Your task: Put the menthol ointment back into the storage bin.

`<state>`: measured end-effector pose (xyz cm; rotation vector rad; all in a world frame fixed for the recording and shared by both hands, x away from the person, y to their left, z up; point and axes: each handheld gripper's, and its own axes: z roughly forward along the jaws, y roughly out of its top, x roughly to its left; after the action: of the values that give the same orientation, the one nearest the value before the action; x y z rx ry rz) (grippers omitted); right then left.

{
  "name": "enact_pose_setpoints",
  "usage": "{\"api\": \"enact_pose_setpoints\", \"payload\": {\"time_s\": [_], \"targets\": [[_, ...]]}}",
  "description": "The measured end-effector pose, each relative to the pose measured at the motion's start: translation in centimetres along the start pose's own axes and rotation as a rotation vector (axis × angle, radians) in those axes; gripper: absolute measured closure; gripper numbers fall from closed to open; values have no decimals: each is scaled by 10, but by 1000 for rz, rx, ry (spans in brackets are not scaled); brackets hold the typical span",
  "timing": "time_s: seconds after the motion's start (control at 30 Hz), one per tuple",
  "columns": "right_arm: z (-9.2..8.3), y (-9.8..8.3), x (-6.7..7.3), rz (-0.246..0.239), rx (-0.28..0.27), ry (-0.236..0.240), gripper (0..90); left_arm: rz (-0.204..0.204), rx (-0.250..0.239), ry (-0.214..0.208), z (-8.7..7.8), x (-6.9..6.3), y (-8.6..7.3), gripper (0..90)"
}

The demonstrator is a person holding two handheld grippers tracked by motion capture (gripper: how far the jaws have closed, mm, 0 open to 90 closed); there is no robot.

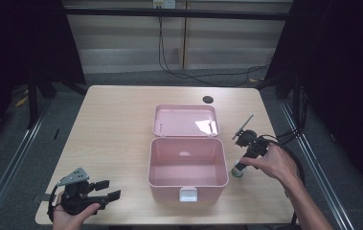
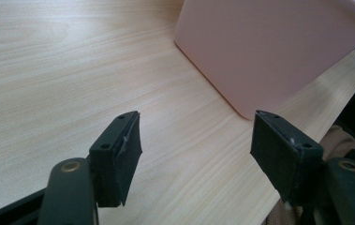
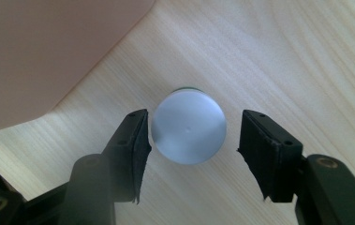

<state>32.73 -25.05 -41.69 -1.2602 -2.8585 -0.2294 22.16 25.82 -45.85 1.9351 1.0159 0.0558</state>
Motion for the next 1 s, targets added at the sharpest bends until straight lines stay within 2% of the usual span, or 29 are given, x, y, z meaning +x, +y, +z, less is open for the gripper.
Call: {"api": "enact_pose_setpoints", "payload": {"time_s": [0.5, 0.53, 0.9, 1.0], "targets": [[14, 10, 3, -14, 70, -4, 490, 1, 6, -2, 0, 0, 0, 334], [15, 10, 4, -4, 76, -4, 490, 0, 4, -3, 0, 0, 0, 334], [16, 11, 5, -10, 86, -17, 507, 0, 7, 2, 1, 0, 0, 335], [15, 12, 7, 4, 94, -19, 509, 1, 8, 1, 1, 0, 0, 335]]}}
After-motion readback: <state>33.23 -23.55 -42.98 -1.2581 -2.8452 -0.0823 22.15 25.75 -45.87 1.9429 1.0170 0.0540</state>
